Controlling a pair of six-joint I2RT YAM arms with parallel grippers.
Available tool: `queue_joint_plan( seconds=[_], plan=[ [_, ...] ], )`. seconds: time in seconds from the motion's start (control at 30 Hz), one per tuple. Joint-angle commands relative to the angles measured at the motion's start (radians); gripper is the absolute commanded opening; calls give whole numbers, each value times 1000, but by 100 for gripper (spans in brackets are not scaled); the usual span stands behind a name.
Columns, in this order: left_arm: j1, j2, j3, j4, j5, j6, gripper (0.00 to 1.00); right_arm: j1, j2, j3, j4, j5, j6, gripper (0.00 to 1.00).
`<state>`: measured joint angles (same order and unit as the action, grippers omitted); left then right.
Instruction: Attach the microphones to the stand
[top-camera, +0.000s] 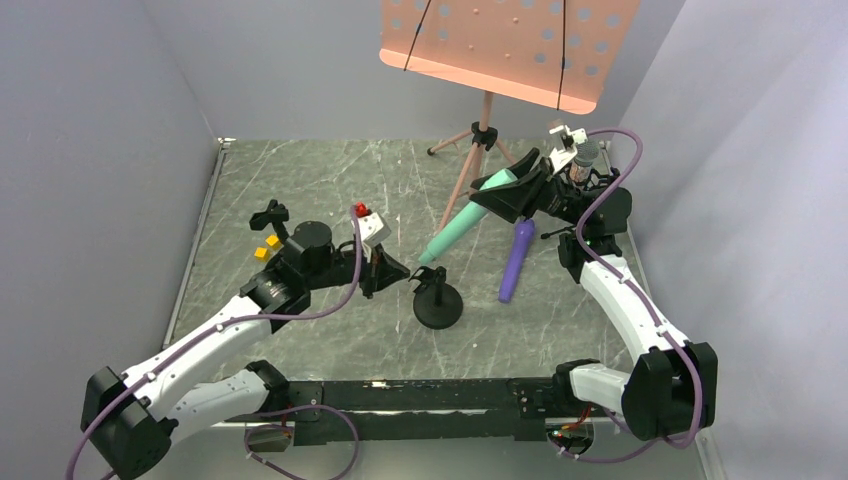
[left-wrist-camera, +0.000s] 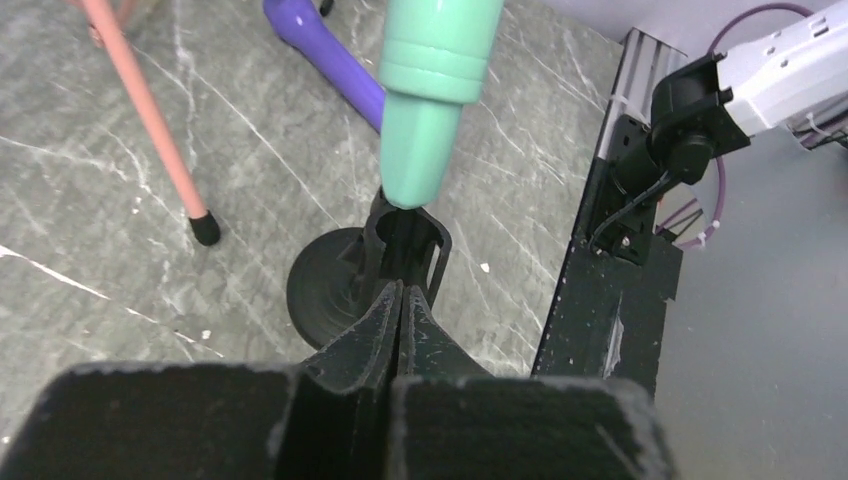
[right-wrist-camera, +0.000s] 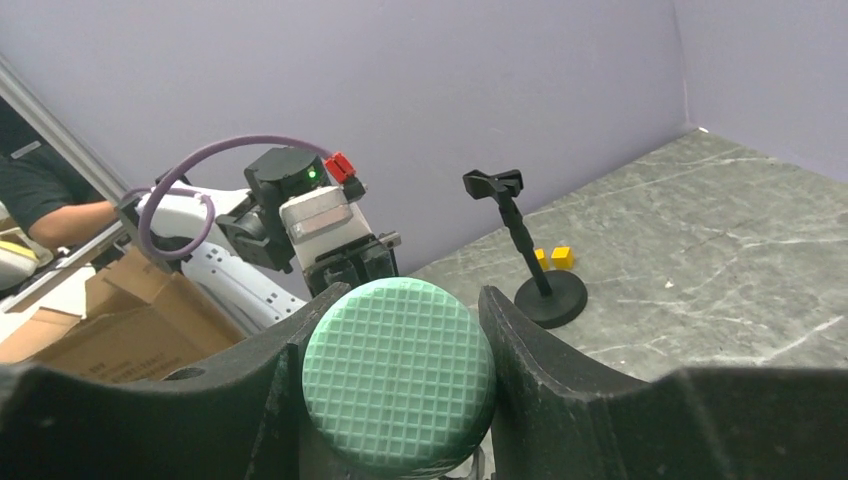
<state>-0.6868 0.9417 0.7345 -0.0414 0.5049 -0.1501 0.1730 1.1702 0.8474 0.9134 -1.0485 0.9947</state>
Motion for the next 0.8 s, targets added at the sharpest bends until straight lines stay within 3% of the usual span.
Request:
queue_joint_plan(
  seconds=[0.0,0.77],
  plan=[
    [-8,23,15,67,74,73,4,-7,-31,-8,-4,21,-26,9],
    [-70,126,-30,110,49,106,8,-9,-47,-51,-31,-7,-60,8]
  ],
)
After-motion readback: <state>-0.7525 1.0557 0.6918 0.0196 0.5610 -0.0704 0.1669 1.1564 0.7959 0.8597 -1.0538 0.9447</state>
